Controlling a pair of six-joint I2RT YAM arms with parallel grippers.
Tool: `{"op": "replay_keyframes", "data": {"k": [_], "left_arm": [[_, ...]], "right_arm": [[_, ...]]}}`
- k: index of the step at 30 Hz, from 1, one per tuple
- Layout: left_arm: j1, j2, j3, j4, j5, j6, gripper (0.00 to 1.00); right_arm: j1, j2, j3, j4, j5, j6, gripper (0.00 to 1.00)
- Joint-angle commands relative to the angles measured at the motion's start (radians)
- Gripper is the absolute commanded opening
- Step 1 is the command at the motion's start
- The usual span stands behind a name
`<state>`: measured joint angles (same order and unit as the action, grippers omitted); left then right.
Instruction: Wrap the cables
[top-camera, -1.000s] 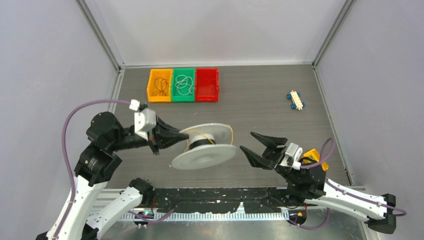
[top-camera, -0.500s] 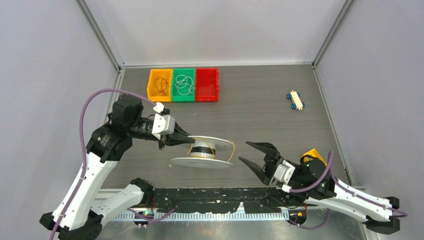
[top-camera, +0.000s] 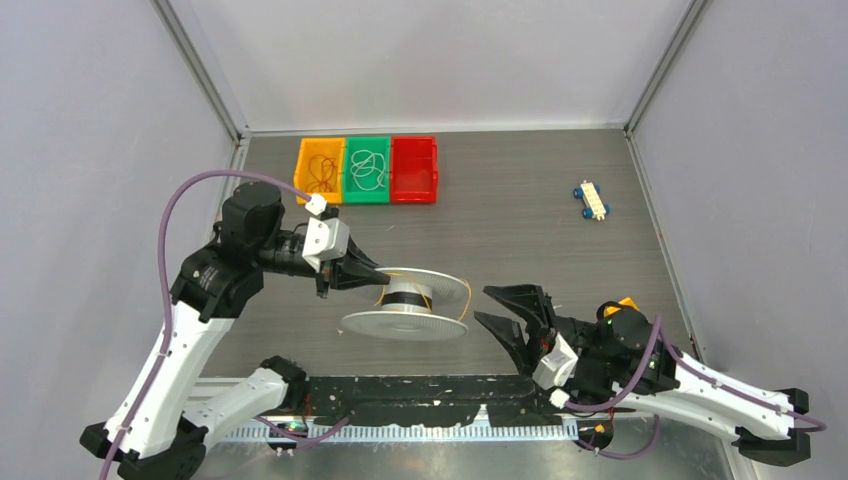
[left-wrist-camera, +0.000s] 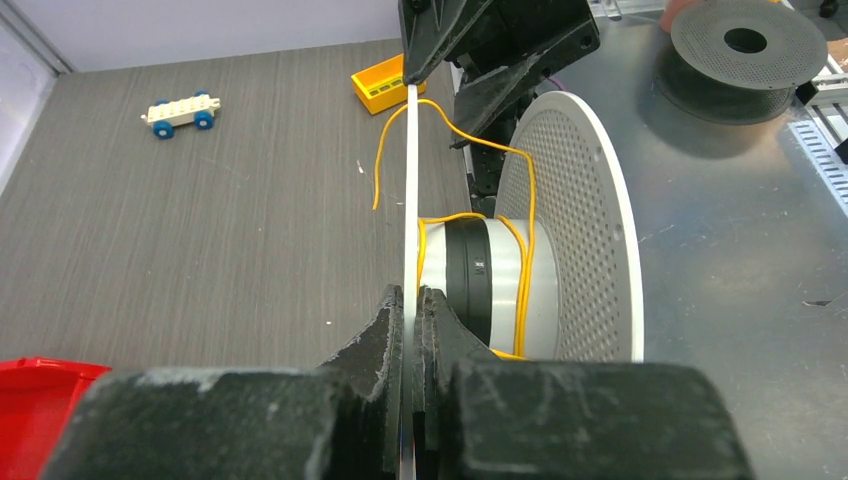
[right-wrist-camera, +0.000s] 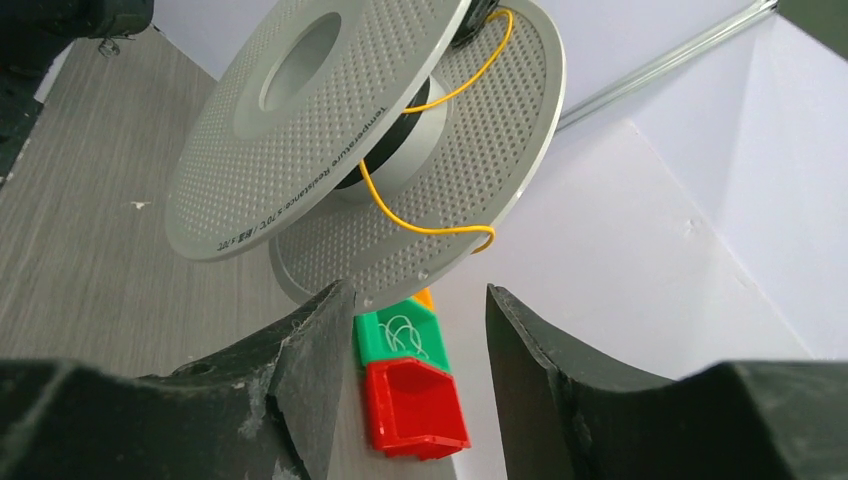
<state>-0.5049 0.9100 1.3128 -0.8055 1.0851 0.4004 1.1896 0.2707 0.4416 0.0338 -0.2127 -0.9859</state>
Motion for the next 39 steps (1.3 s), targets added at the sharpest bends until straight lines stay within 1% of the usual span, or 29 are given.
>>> {"op": "replay_keyframes", "data": {"k": [1,4,10,13,20,25,32,39], "left_arm": [[0.008,-0.001,0.042,0.055,0.040,-0.035,0.00],[0.009,0.010,0.053,0.054,0.035,-0.058,0.00],[0.010,0.023,0.067,0.046,0.041,-0.072,0.00],[0.009,0.027,0.067,0.041,0.034,-0.074,0.00],[0.010,0.036,0.073,0.028,0.018,-0.071,0.00],[0.010,0.057,0.092,0.018,0.014,-0.080,0.00],[0.009,0.081,0.121,0.007,0.012,-0.106,0.00],[0.009,0.089,0.116,0.007,0.013,-0.122,0.00]], "right_arm": [[0.007,0.011,0.021,0.046,-0.002,-0.112,0.56],[0.008,0.031,0.032,0.052,0.024,-0.166,0.56],[0.009,0.073,0.057,0.039,0.020,-0.226,0.57],[0.009,0.094,0.043,0.100,0.032,-0.254,0.57],[0.011,0.085,0.023,0.144,0.071,-0.279,0.57],[0.015,0.059,0.023,0.140,0.063,-0.302,0.57],[0.024,0.101,0.049,0.080,0.020,-0.319,0.57],[0.060,0.141,0.058,0.089,0.061,-0.371,0.56]]}}
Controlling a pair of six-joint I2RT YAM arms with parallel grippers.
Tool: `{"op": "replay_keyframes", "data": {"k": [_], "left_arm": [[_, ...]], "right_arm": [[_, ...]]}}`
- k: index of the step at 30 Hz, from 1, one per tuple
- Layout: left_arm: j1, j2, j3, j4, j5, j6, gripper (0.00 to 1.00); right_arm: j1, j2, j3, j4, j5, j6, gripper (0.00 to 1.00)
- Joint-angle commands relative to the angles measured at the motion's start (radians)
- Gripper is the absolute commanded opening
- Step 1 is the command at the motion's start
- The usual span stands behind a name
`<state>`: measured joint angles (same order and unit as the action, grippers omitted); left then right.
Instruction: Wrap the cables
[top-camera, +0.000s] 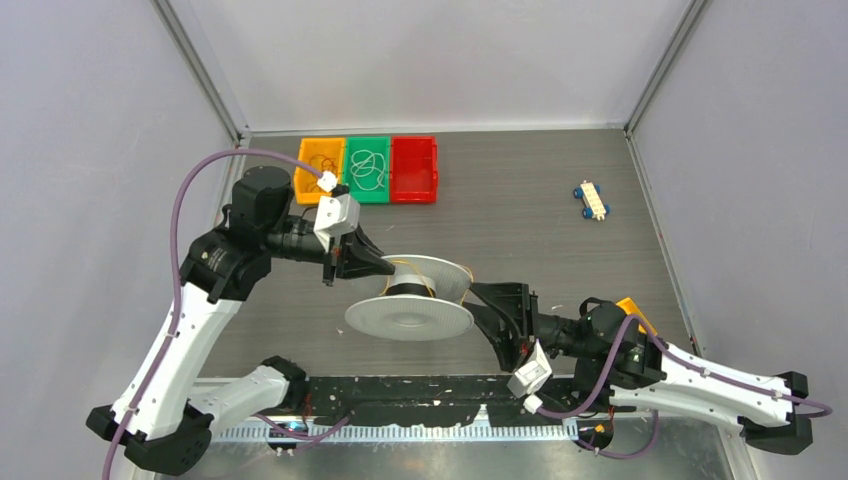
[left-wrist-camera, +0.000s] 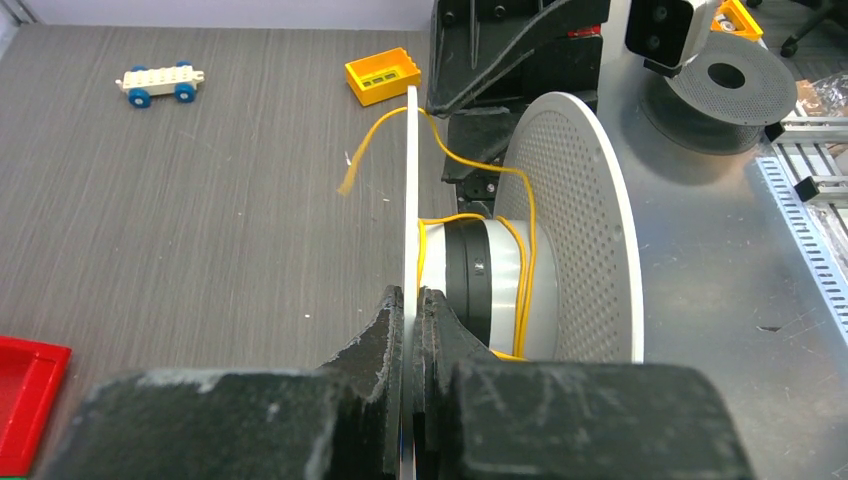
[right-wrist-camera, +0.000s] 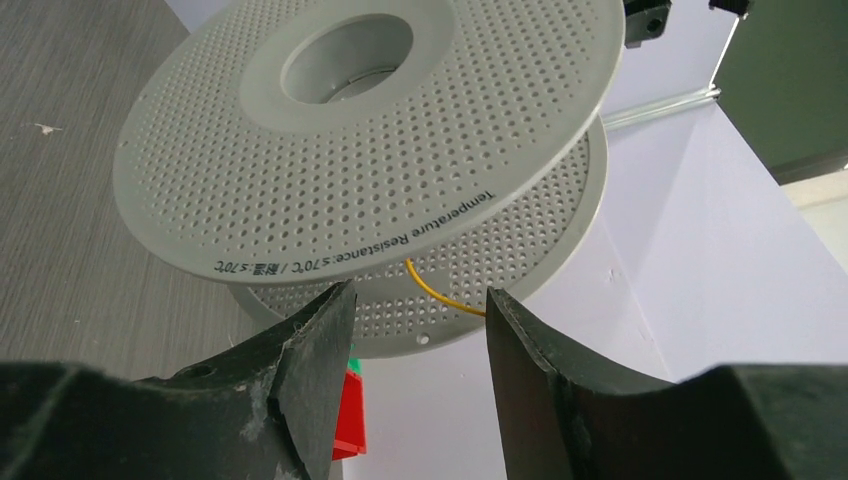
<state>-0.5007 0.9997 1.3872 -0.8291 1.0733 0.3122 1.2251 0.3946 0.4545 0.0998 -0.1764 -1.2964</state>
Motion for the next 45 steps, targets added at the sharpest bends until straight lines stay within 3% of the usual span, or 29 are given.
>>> {"op": "replay_keyframes", "data": {"k": [1,10,14,16,17,19,20,24,25,29,35,41,45], "left_arm": [[0.005,0.002,0.043,0.029,0.026,-0.036,0.00],[0.005,0.033,0.076,-0.017,0.013,-0.032,0.00],[0.005,0.032,0.078,-0.022,0.008,-0.030,0.00],[0.006,0.028,0.079,-0.019,0.001,-0.030,0.00],[0.006,0.026,0.078,-0.015,-0.007,-0.031,0.00],[0.007,0.020,0.073,0.006,-0.028,-0.051,0.00],[0.009,0.014,0.069,0.034,-0.033,-0.070,0.00],[0.029,-0.022,0.008,0.233,-0.047,-0.232,0.00],[0.036,-0.033,-0.016,0.301,-0.047,-0.280,0.00],[0.066,-0.080,-0.124,0.538,-0.050,-0.487,0.00],[0.083,-0.136,-0.252,0.887,-0.095,-0.757,0.00],[0.088,-0.170,-0.322,1.085,-0.206,-0.914,0.00],[0.094,-0.174,-0.333,1.119,-0.230,-0.945,0.00]], "right_arm": [[0.030,0.021,0.048,0.027,0.040,-0.067,0.56],[0.081,0.070,0.050,0.061,0.137,-0.112,0.52],[0.089,0.081,0.050,0.059,0.170,-0.107,0.45],[0.090,0.078,0.044,0.066,0.190,-0.087,0.36],[0.090,0.072,0.035,0.070,0.204,-0.075,0.22],[0.090,0.060,0.017,0.094,0.232,0.023,0.07],[0.090,0.055,0.009,0.110,0.238,0.058,0.06],[0.090,0.042,-0.049,0.256,0.250,0.408,0.06],[0.090,0.047,-0.073,0.290,0.290,0.546,0.05],[0.088,0.075,-0.078,0.378,0.443,0.853,0.05],[0.074,0.106,-0.069,0.461,0.445,1.186,0.05],[0.039,0.172,0.012,0.423,0.429,1.464,0.05],[-0.026,0.193,0.075,0.340,0.391,1.664,0.05]]}}
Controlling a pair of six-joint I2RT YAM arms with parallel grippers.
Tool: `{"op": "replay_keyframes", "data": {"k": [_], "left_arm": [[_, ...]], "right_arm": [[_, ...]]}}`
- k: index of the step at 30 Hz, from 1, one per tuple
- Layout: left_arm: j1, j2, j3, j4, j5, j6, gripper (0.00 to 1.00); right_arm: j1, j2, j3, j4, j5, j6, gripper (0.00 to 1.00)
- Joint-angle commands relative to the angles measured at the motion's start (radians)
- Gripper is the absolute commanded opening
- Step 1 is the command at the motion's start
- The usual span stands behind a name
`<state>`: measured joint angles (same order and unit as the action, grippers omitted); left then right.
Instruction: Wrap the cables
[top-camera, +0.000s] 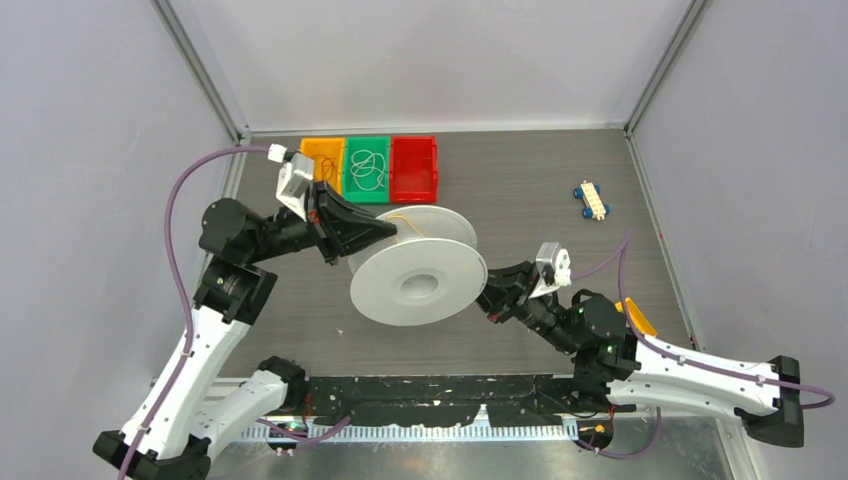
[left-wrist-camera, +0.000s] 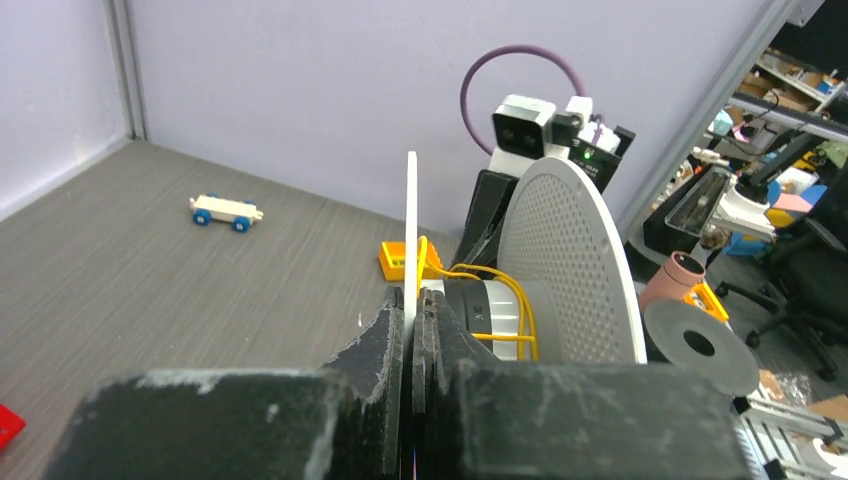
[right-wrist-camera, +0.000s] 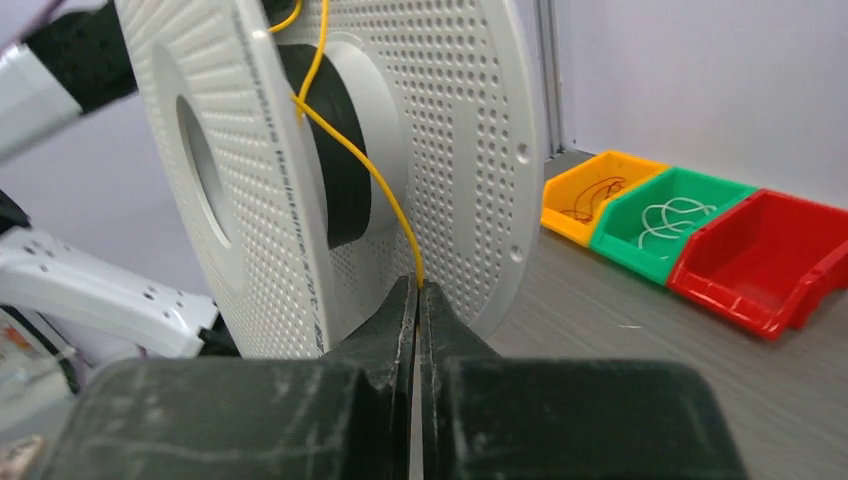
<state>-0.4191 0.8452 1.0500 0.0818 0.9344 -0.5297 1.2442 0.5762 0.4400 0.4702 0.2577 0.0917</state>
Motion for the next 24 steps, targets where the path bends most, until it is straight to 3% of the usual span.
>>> {"op": "replay_keyframes", "data": {"k": [1,8,14,19,24], "left_arm": [[0.017,-0.019,0.000,0.209,-0.095,-0.104,0.00],[0.039,-0.022,-0.030,0.277,-0.120,-0.151,0.00],[0.058,-0.005,-0.036,0.285,-0.110,-0.136,0.00],[0.068,-0.011,-0.069,0.340,-0.137,-0.171,0.00],[0.105,-0.018,-0.085,0.364,-0.175,-0.234,0.00]], "right_arm": [[-0.081,0.012,0.107,-0.064,-0.081,0.336,0.06],[-0.296,0.026,0.172,-0.175,-0.338,0.651,0.05],[-0.398,0.099,0.222,-0.226,-0.564,0.836,0.05],[-0.429,0.156,0.175,-0.025,-0.677,0.997,0.05],[-0.448,0.180,0.162,0.046,-0.727,1.059,0.05]]}}
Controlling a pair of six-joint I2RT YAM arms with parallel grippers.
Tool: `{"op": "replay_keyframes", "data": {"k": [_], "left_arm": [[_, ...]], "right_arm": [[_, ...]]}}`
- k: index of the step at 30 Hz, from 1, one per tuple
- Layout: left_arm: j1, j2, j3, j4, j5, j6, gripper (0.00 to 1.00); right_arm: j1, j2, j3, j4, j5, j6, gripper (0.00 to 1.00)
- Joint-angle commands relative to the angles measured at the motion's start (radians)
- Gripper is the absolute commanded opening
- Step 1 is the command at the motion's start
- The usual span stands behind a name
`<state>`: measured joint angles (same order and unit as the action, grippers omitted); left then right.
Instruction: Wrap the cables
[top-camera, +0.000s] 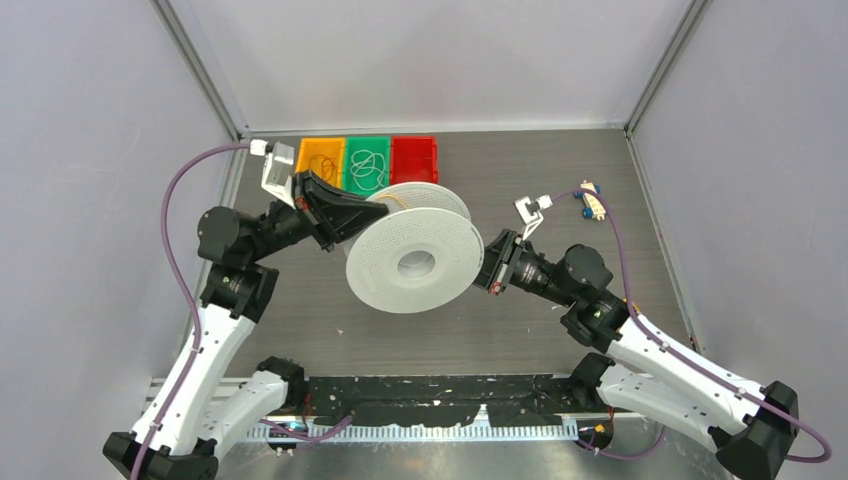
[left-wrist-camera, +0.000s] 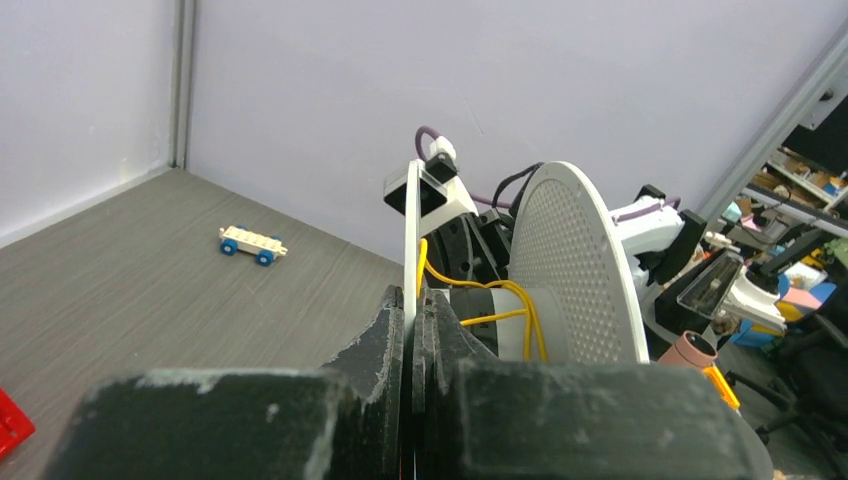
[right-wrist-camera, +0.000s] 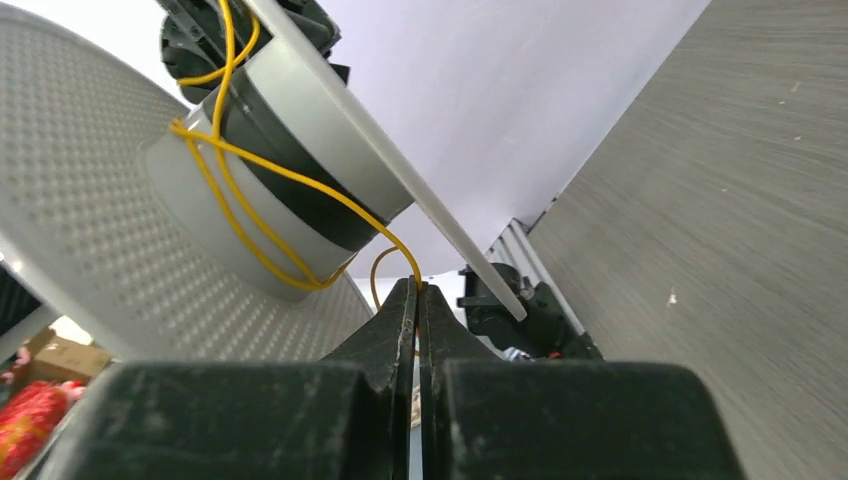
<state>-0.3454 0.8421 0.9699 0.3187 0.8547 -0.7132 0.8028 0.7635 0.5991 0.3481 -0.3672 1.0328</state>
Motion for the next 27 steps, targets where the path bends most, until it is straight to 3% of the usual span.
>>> {"op": "replay_keyframes", "data": {"k": [1,4,9,12,19,27], "left_arm": [[0.032,-0.017,-0.014,0.144,-0.106,-0.071,0.00],[0.032,-0.024,-0.043,0.182,-0.154,-0.131,0.00],[0.032,-0.033,-0.099,0.251,-0.213,-0.195,0.00],[0.031,-0.063,-0.183,0.327,-0.299,-0.239,0.00],[0.031,-0.059,-0.232,0.326,-0.392,-0.292,0.00],[0.031,-0.069,-0.301,0.404,-0.498,-0.321,0.00]], "right_arm": [[-0.008,-0.007,0.001,0.169,-0.097,0.118,0.06],[-0.008,-0.016,-0.002,0.139,-0.058,0.095,0.12],[-0.009,-0.022,-0.013,0.167,0.080,0.098,0.06],[-0.009,-0.005,-0.033,0.298,0.142,0.161,0.05],[-0.010,0.061,-0.072,0.451,0.221,0.341,0.05],[-0.006,0.087,-0.149,0.503,0.322,0.415,0.06]]}}
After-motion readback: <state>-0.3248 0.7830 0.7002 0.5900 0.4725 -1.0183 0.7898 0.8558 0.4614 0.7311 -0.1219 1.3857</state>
